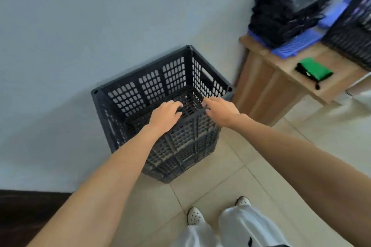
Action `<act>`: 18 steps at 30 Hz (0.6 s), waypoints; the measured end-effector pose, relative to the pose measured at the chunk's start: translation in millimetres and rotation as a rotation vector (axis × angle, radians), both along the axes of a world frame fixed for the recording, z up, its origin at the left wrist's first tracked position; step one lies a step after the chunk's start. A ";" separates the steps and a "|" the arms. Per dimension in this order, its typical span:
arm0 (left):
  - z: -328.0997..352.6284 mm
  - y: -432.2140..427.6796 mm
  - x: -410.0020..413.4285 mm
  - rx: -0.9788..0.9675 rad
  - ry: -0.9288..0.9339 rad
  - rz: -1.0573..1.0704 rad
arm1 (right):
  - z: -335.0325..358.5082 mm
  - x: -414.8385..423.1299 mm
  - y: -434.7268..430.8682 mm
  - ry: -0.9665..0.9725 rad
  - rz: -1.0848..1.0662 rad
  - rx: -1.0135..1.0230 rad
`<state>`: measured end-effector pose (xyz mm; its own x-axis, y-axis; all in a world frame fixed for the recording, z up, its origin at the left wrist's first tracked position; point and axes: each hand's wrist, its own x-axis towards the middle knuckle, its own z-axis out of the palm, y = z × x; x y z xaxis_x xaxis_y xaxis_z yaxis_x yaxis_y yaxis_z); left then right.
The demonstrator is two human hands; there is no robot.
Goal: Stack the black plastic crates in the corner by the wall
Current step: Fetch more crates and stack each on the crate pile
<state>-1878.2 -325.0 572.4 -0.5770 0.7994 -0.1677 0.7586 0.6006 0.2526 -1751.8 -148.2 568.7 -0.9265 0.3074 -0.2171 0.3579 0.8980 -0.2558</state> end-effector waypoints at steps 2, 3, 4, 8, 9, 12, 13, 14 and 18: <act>8.8 46.1 30.4 0.056 0.028 -0.131 | 8.4 41.6 16.0 0.053 -0.091 0.017; 12.6 67.7 47.8 0.083 0.034 -0.192 | 12.2 64.4 23.0 0.074 -0.140 0.024; 14.1 88.2 66.3 0.104 0.031 -0.249 | 14.8 88.6 29.5 0.088 -0.190 0.031; 9.7 158.6 154.3 0.073 0.003 -0.494 | 12.1 207.4 53.6 0.092 -0.411 0.018; 5.9 172.8 180.0 0.048 0.013 -0.570 | 7.7 242.4 57.0 0.087 -0.486 -0.012; -6.7 208.0 273.5 -0.025 0.056 -0.778 | -10.0 356.7 55.9 0.045 -0.691 -0.075; -9.2 217.3 309.7 -0.040 0.058 -0.836 | -15.3 396.4 52.4 0.025 -0.757 -0.092; -11.4 225.8 347.5 -0.049 0.047 -0.887 | -19.8 435.5 49.0 0.006 -0.824 -0.109; -22.4 255.9 504.6 -0.079 0.014 -1.096 | -37.8 590.0 30.4 0.000 -1.096 -0.162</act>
